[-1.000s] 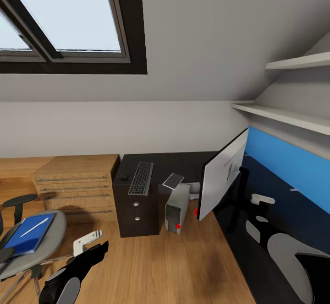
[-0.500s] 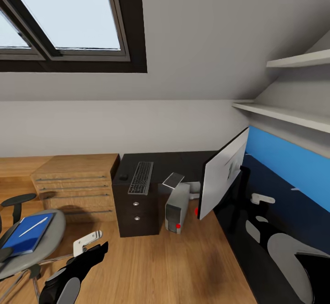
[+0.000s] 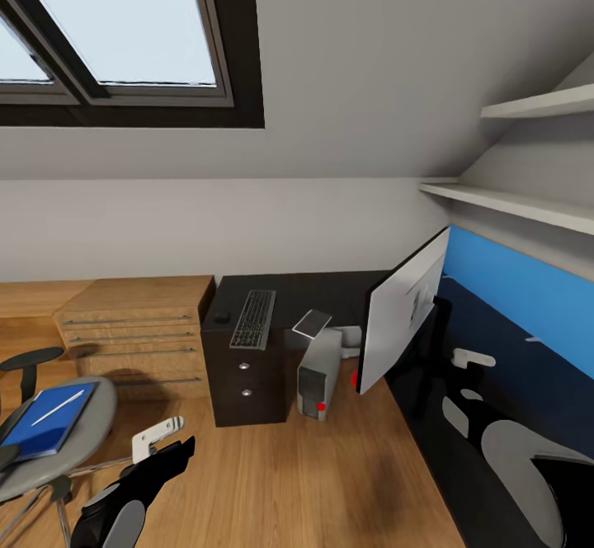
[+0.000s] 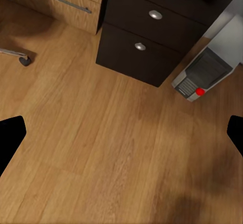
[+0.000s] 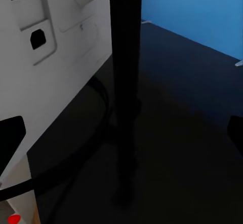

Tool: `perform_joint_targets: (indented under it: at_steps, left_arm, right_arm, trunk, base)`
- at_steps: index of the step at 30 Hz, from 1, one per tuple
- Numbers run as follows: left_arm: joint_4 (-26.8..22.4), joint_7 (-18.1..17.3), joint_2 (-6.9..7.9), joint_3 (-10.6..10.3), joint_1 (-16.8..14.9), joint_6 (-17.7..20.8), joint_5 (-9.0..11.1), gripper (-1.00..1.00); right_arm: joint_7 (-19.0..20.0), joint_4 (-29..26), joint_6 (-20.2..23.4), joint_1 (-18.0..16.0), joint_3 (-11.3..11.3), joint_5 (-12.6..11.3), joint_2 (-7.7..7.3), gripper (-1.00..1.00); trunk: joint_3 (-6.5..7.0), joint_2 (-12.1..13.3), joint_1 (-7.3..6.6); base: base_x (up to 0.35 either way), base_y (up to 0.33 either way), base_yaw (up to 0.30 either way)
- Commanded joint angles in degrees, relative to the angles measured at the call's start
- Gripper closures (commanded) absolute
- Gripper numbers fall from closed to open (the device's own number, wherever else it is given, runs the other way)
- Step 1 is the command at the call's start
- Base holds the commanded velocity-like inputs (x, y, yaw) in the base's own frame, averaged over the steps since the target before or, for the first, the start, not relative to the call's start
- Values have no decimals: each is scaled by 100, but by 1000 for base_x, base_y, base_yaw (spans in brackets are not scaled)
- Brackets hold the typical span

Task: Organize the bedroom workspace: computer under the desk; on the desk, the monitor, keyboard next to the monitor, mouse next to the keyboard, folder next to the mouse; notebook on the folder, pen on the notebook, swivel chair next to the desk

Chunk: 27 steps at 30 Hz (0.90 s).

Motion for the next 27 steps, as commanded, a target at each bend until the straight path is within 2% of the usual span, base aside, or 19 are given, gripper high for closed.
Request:
perform_joint_targets:
  at_steps: [1,27]
  left_arm:
    - [-7,59,6,-12,-5,6,58,-100]
    - [-4,68,-12,-21,-5,8,66,-100]
  right_arm:
    - [10,5,-28,-7,-23,-23,1,-100]
    - [-18,22,-43,-2,-23,-20,-27,-100]
  trunk:
    - [-28,-50,24]
    - [-495,-1093,595]
  base:
    - [0,0,0]
    - [0,0,0]
